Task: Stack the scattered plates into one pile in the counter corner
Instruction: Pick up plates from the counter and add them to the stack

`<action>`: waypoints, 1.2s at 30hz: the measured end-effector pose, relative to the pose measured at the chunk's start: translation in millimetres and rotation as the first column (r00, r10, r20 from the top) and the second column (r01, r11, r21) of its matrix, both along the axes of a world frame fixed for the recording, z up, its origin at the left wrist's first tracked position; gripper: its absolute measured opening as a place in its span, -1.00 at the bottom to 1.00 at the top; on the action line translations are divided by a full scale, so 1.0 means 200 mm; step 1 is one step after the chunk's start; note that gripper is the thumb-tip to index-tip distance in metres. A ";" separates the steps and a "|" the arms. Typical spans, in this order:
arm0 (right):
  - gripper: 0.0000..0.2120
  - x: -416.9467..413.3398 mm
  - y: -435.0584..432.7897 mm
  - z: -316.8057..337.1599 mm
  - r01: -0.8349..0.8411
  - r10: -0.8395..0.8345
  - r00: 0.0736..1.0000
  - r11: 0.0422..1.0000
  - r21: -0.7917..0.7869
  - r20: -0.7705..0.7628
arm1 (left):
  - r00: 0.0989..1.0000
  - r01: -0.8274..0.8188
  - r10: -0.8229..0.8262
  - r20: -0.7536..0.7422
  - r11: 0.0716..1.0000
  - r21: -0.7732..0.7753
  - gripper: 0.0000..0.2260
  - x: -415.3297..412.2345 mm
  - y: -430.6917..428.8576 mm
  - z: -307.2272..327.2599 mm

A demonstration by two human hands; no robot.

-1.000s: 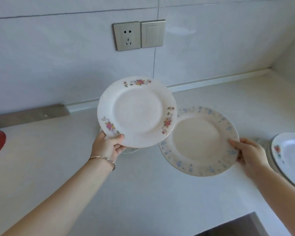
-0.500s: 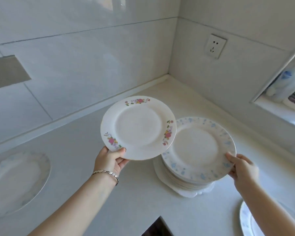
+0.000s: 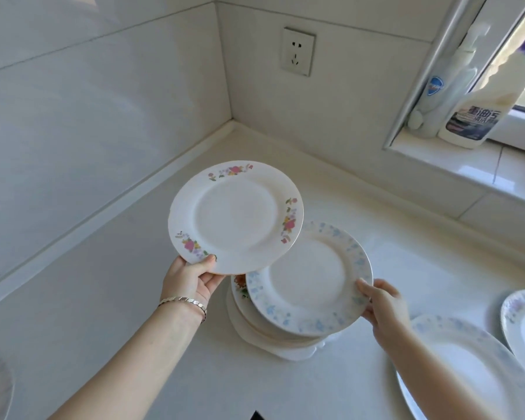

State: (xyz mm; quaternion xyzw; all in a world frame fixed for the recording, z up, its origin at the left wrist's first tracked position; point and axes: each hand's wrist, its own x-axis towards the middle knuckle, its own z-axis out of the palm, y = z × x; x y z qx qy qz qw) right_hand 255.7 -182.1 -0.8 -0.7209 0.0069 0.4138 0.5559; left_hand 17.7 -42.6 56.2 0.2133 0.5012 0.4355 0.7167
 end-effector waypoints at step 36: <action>-0.65 -0.07 0.05 0.00 -0.305 0.465 0.728 0.878 -0.369 0.503 | 0.709 0.544 -0.599 -0.372 0.801 -0.252 -0.83 0.04 -0.07 -0.18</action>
